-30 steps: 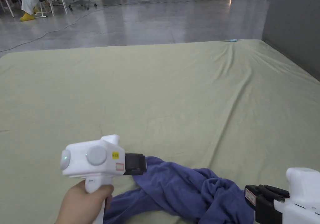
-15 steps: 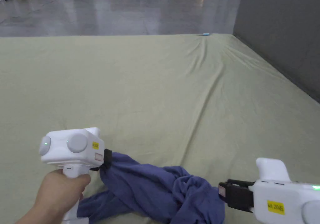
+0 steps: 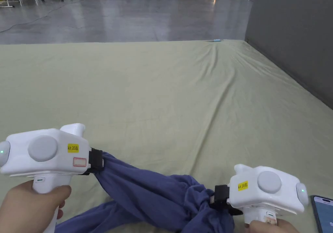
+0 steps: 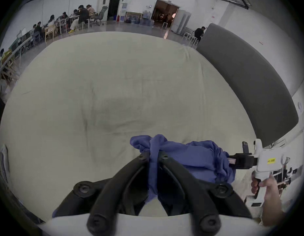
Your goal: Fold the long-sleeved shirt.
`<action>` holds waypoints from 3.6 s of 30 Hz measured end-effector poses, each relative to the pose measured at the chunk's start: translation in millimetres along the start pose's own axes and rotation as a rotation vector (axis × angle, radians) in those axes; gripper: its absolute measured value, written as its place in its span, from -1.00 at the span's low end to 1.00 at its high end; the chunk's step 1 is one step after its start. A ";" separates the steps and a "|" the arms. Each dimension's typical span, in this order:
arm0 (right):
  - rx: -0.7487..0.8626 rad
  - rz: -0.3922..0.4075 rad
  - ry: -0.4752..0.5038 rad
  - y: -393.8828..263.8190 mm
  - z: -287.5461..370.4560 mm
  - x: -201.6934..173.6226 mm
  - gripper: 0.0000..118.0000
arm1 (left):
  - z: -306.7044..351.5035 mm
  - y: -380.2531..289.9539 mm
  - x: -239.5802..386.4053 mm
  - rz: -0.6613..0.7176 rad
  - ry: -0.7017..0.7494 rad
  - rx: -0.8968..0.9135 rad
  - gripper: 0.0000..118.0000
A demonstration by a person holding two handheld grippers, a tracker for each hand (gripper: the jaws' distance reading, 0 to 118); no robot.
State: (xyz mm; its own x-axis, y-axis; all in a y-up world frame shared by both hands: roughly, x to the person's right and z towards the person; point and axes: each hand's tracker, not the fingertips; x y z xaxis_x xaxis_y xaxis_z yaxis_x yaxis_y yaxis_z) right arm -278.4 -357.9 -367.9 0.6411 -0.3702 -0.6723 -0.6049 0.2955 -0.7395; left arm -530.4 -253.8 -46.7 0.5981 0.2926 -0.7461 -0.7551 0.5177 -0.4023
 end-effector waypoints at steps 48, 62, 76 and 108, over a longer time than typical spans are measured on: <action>0.606 0.543 -0.281 269.6 216.9 -198.2 -0.97 | 136.4 239.1 -56.9 0.135 0.107 0.414 -0.99; 0.229 0.620 -0.249 39.5 69.6 -42.9 -0.97 | 21.6 0.9 -102.8 -0.015 0.096 0.030 -0.99; 0.004 0.593 -0.253 -84.7 22.6 -5.1 -0.97 | 33.5 -145.1 -132.5 0.043 0.099 -0.099 -0.99; 0.208 0.493 -0.066 -128.3 121.0 -57.7 -1.00 | 59.0 -185.7 -116.5 0.168 0.225 -0.003 -0.11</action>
State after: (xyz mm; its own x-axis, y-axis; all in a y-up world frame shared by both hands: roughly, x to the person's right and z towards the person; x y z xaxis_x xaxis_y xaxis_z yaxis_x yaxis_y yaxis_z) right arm -180.7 -267.8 -238.4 0.3370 -0.0895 -0.9372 -0.7394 0.5911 -0.3224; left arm -444.1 -336.6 146.3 0.3898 0.1882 -0.9015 -0.8398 0.4743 -0.2641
